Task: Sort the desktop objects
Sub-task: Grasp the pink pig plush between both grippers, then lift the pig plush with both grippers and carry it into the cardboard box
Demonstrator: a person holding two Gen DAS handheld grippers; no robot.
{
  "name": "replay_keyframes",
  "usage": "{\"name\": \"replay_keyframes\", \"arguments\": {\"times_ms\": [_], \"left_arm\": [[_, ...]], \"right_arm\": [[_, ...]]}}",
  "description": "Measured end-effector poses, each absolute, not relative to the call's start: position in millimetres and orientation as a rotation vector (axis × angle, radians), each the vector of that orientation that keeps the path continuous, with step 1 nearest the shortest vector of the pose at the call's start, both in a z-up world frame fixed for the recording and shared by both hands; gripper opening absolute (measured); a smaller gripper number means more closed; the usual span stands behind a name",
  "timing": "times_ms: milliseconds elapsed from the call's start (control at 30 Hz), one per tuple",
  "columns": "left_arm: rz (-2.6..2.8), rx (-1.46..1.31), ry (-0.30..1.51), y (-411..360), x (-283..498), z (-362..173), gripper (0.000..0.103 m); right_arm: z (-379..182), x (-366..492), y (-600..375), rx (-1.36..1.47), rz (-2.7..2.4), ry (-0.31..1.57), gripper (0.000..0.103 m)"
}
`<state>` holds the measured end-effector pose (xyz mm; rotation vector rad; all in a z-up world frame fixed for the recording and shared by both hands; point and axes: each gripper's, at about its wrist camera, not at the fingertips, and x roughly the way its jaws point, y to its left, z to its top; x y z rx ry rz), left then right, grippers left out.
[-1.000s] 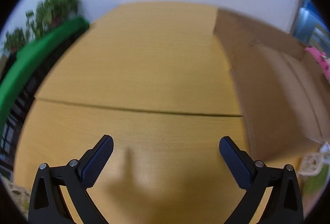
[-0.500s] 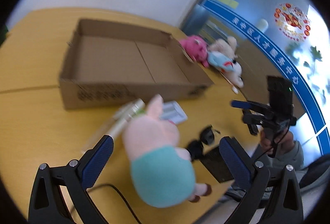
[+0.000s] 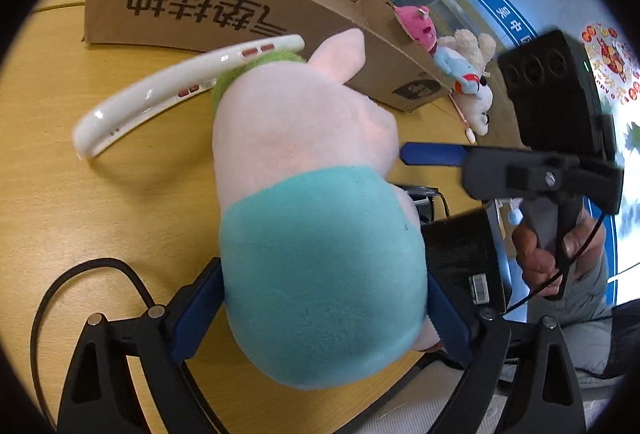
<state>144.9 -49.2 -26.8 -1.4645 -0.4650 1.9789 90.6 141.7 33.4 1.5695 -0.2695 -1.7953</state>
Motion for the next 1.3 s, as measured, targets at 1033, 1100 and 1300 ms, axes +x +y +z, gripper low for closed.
{"name": "replay_keyframes", "arguments": {"times_ms": [1033,1100,1300], "left_arm": [[2.185,-0.916,-0.230,-21,116,170,0.078],[2.240,-0.805,-0.197,-23,106,208,0.078],[2.338,-0.559,-0.041,-23,81,307,0.078]], "right_arm": [[205,66,182,0.924,-2.097,-0.046,0.082],[248,56,191,0.806,-2.136,0.020,0.082],[357,34,209,0.538,-2.186,0.122,0.082]]}}
